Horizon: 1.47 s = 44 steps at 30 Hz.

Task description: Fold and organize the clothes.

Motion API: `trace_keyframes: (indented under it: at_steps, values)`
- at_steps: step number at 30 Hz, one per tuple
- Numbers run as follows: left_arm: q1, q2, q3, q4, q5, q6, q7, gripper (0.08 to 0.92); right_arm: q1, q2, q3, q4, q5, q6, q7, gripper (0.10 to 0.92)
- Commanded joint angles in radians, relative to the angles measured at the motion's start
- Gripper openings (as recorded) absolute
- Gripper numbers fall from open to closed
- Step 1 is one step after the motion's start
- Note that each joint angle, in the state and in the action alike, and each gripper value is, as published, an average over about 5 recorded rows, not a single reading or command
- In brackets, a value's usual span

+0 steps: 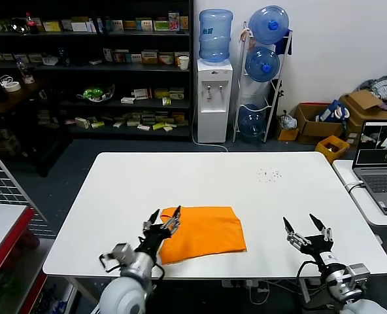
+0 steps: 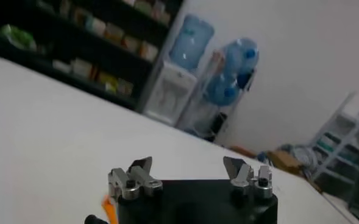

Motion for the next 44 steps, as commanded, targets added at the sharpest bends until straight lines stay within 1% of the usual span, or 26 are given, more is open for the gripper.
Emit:
trace_keyframes:
  at_steps: [1,4,8,12,21,44]
  values:
    - [0.422,-0.199,-0.369,-0.018,0.494,-0.556,0.439,0.800,-0.024,0.235,0.126,-0.016,-0.201,0.251,-0.139,0.823]
    - [0.420,-0.271,-0.418,0.001,0.497,-0.589,0.469,0.820,-0.039,0.319,0.152,-0.007,-0.269,0.302,-0.150,0.823]
    - [0.416,-0.304,-0.469,0.026,0.491,-0.607,0.485,0.822,-0.065,0.415,0.179,-0.006,-0.311,0.362,-0.167,0.823]
    - [0.422,-0.305,-0.480,0.036,0.484,-0.610,0.489,0.823,-0.080,0.444,0.180,-0.025,-0.349,0.404,-0.171,0.823]
    - [0.422,-0.313,-0.476,0.040,0.483,-0.615,0.483,0.823,-0.077,0.458,0.172,-0.030,-0.368,0.423,-0.167,0.823]
    - [0.419,-0.326,-0.463,0.049,0.492,-0.616,0.476,0.823,-0.077,0.464,0.160,-0.028,-0.384,0.418,-0.169,0.823]
